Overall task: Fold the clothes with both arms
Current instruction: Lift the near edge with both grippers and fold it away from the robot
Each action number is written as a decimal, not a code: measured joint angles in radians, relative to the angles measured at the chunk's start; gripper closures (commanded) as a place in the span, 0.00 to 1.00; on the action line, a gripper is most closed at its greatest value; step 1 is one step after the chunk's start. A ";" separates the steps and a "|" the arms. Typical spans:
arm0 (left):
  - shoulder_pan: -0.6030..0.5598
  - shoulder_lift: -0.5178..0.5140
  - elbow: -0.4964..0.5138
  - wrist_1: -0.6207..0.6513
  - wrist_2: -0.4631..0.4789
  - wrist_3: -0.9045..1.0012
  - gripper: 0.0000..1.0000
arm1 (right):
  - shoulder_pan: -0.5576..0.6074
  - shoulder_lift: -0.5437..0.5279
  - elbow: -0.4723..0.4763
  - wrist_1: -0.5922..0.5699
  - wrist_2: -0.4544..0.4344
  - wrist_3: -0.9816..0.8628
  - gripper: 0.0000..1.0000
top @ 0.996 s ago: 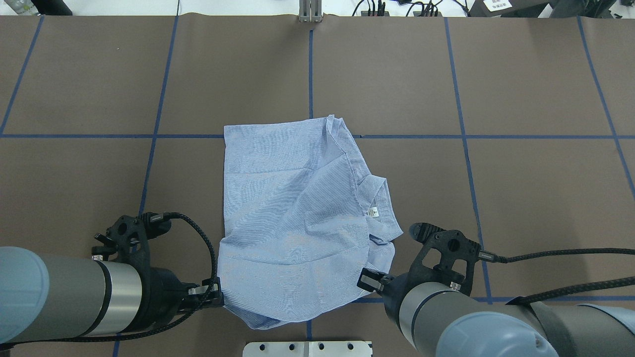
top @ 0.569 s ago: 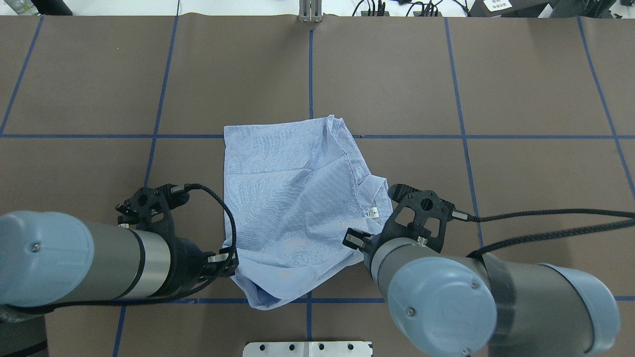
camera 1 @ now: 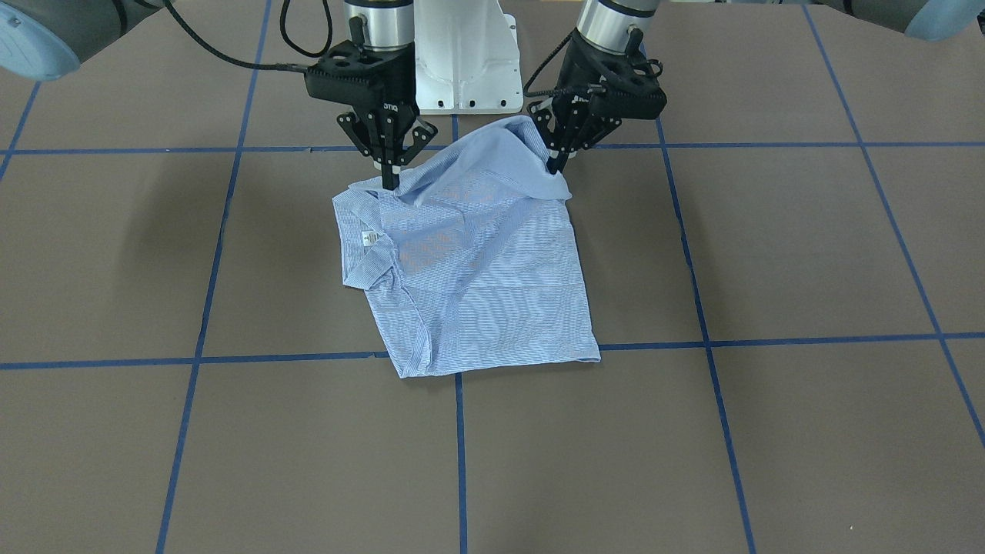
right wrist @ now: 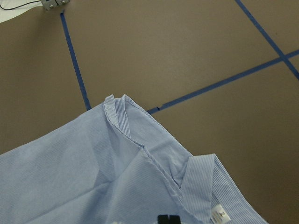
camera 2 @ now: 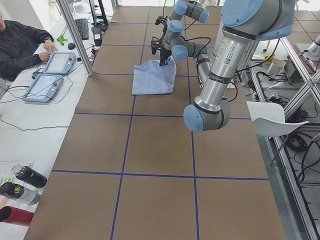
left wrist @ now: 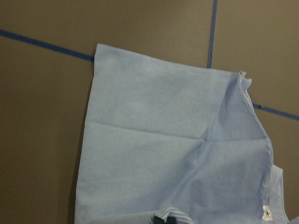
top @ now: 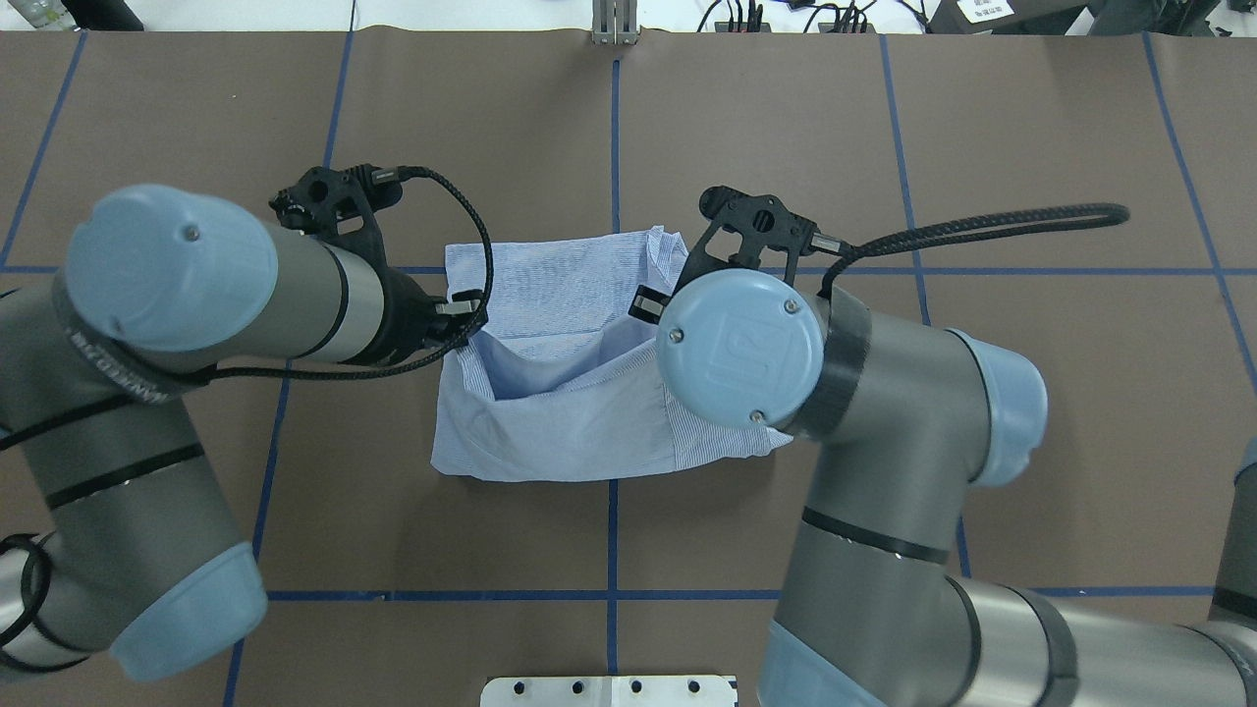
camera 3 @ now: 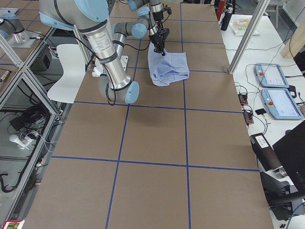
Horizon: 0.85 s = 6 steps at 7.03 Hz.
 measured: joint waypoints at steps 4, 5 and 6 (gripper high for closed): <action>-0.091 -0.115 0.378 -0.173 0.035 0.149 1.00 | 0.134 0.140 -0.487 0.310 0.071 -0.121 1.00; -0.098 -0.141 0.479 -0.241 0.056 0.178 1.00 | 0.146 0.155 -0.570 0.367 0.075 -0.147 1.00; -0.108 -0.157 0.547 -0.287 0.066 0.213 1.00 | 0.152 0.161 -0.615 0.393 0.079 -0.171 1.00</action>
